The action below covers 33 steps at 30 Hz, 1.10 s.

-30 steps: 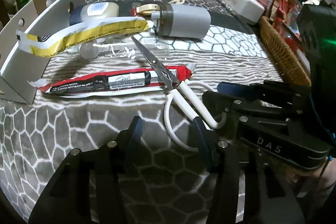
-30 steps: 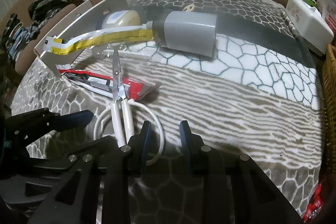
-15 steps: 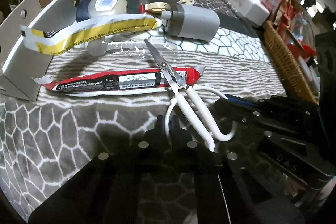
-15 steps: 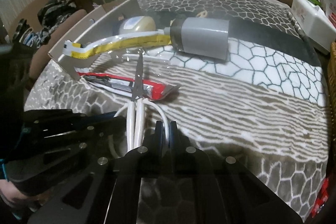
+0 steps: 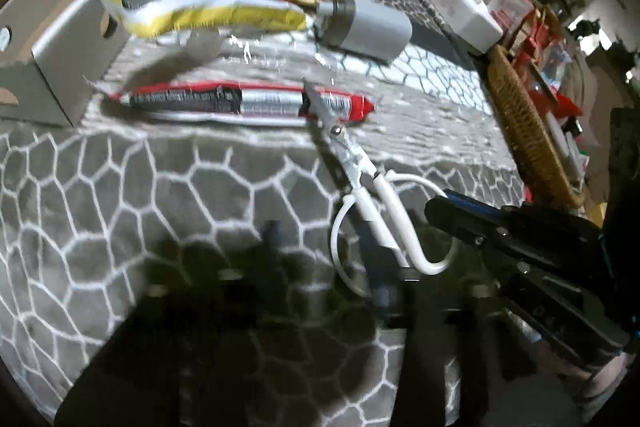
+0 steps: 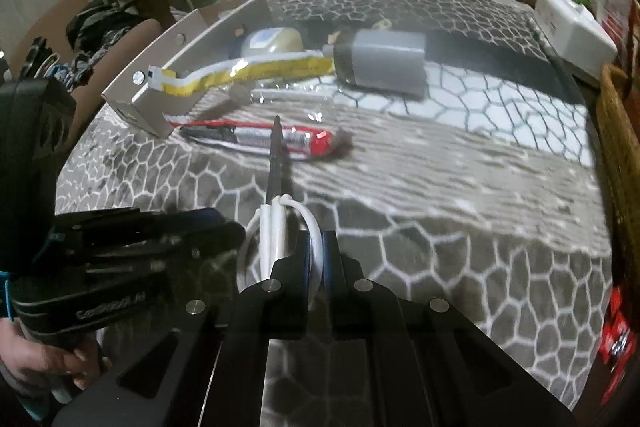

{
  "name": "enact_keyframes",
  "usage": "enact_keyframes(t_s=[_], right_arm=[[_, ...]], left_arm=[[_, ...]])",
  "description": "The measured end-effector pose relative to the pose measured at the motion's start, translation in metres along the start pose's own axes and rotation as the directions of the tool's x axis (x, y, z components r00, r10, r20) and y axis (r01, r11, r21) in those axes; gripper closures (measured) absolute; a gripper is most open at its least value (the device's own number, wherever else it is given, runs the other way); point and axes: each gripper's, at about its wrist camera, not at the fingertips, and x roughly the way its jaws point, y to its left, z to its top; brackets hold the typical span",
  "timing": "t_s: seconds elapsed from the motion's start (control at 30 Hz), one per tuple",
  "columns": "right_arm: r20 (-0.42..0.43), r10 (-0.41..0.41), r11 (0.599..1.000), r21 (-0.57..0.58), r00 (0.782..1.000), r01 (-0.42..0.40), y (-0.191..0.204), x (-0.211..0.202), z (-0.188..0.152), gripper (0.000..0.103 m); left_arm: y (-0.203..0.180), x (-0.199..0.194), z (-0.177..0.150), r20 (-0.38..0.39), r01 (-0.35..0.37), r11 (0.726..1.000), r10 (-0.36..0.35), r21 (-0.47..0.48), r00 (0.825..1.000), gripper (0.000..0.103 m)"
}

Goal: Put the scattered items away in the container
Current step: 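Close the right gripper on the scissors handles, then lift the scissors with the right gripper and carry them over the box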

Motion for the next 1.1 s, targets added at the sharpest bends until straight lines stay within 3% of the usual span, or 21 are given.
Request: enact_keyframes(t_s=[0.17,0.2,0.23,0.3,0.37,0.43,0.6,0.7,0.87,0.93,1.0,1.1], right_arm=[[-0.019,0.059,0.991,0.118,0.998,-0.056,-0.019,0.006,-0.012,0.098],[-0.028,0.067,0.988,0.141,0.997,-0.062,-0.024,0.008,-0.013,0.098],[-0.03,0.073,0.986,0.154,0.997,-0.068,-0.026,0.01,-0.015,0.098],[-0.033,0.103,0.976,0.197,0.994,-0.094,-0.034,0.014,-0.018,0.098],[-0.027,0.118,0.97,0.217,0.993,-0.109,-0.037,0.018,-0.021,0.098],[-0.024,0.107,0.973,0.208,0.994,-0.1,-0.036,0.017,-0.02,0.098],[-0.014,0.108,0.973,0.205,0.994,-0.103,-0.037,0.019,-0.02,0.095],[-0.004,0.134,0.963,0.234,0.991,-0.13,-0.043,0.019,-0.02,0.095],[0.073,0.288,0.882,0.369,0.955,-0.294,-0.064,0.017,-0.02,0.098],[0.099,0.31,0.86,0.395,0.946,-0.323,-0.07,0.014,-0.021,0.098],[0.133,0.377,0.803,0.446,0.917,-0.395,-0.078,0.016,-0.023,0.098],[0.176,0.443,0.728,0.502,0.879,-0.467,-0.086,0.015,-0.026,0.098]], left_arm=[[-0.014,0.005,-0.005,0.01,-0.027,0.998,0.026,0.06,1.0,0.063],[-0.018,0.006,-0.005,0.013,-0.04,0.996,0.039,0.081,0.999,0.067],[-0.02,0.008,-0.006,0.011,-0.046,0.994,0.045,0.097,0.999,0.08],[-0.023,0.01,-0.006,0.005,-0.043,0.992,0.043,0.115,0.999,0.085],[-0.023,0.013,-0.005,-0.015,0.007,0.995,-0.005,0.098,1.0,0.091],[-0.022,0.014,-0.005,-0.02,0.02,0.997,-0.019,0.078,1.0,0.091],[-0.01,0.014,0.001,-0.034,0.149,0.989,-0.15,-0.022,0.988,0.091],[-0.011,0.014,0.004,-0.037,0.165,0.986,-0.166,-0.029,0.985,0.09],[-0.008,0.015,0.005,-0.04,0.195,0.979,-0.198,-0.056,0.979,0.09],[-0.008,0.017,0.002,-0.044,0.188,0.981,-0.19,-0.05,0.981,0.09],[-0.007,0.019,0.0,-0.051,0.199,0.978,-0.202,-0.061,0.978,0.089],[-0.002,0.015,-0.003,-0.037,0.241,0.965,-0.246,-0.102,0.969,0.08]])
